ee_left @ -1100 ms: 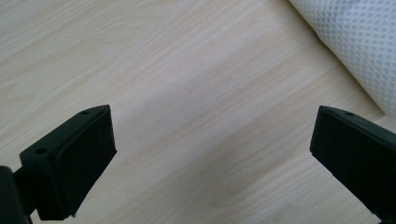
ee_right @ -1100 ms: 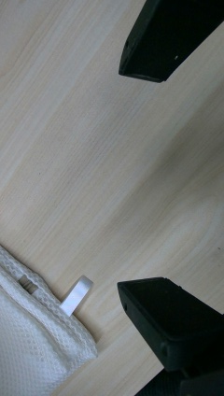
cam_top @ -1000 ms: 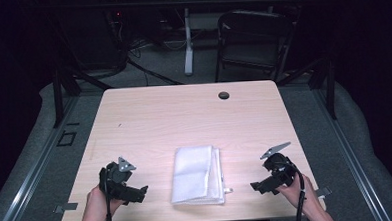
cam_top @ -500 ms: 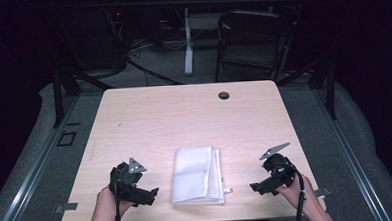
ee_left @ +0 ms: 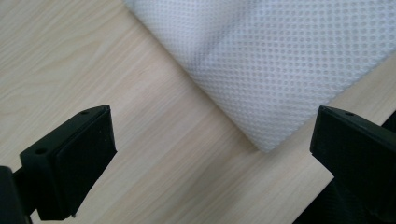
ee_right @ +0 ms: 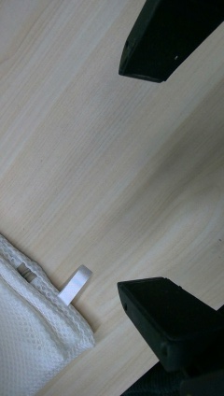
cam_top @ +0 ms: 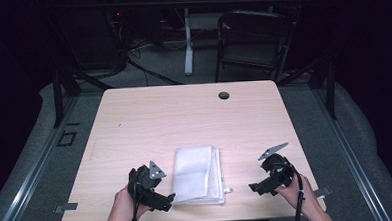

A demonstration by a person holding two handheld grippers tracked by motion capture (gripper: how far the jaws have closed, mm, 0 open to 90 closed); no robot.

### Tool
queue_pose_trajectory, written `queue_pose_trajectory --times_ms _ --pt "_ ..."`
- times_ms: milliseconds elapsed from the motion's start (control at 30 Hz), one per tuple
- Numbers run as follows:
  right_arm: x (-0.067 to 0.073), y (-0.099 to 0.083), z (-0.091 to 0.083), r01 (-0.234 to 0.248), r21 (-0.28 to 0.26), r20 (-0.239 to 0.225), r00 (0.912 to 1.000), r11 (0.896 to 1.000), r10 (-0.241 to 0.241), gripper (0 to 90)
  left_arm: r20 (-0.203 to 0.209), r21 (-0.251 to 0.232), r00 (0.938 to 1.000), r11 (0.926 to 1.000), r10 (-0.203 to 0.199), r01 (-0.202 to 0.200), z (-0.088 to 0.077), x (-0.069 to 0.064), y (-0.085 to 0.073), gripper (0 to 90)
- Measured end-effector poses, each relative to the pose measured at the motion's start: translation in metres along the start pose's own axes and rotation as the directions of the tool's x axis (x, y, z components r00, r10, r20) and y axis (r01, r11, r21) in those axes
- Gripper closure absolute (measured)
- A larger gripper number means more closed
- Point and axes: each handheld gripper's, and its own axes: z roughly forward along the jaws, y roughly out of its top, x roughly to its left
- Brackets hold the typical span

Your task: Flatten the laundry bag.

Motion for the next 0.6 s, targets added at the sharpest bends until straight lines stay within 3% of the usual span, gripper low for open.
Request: queue_pose_trajectory --times_ms 600 --pt "0.001 0.002 0.003 0.011 0.009 -0.006 0.9999 1.0 -0.011 0.0 0.039 0.009 0.9967 0.9973 0.072 -0.072 0.017 -0.031 0.016 0.0"
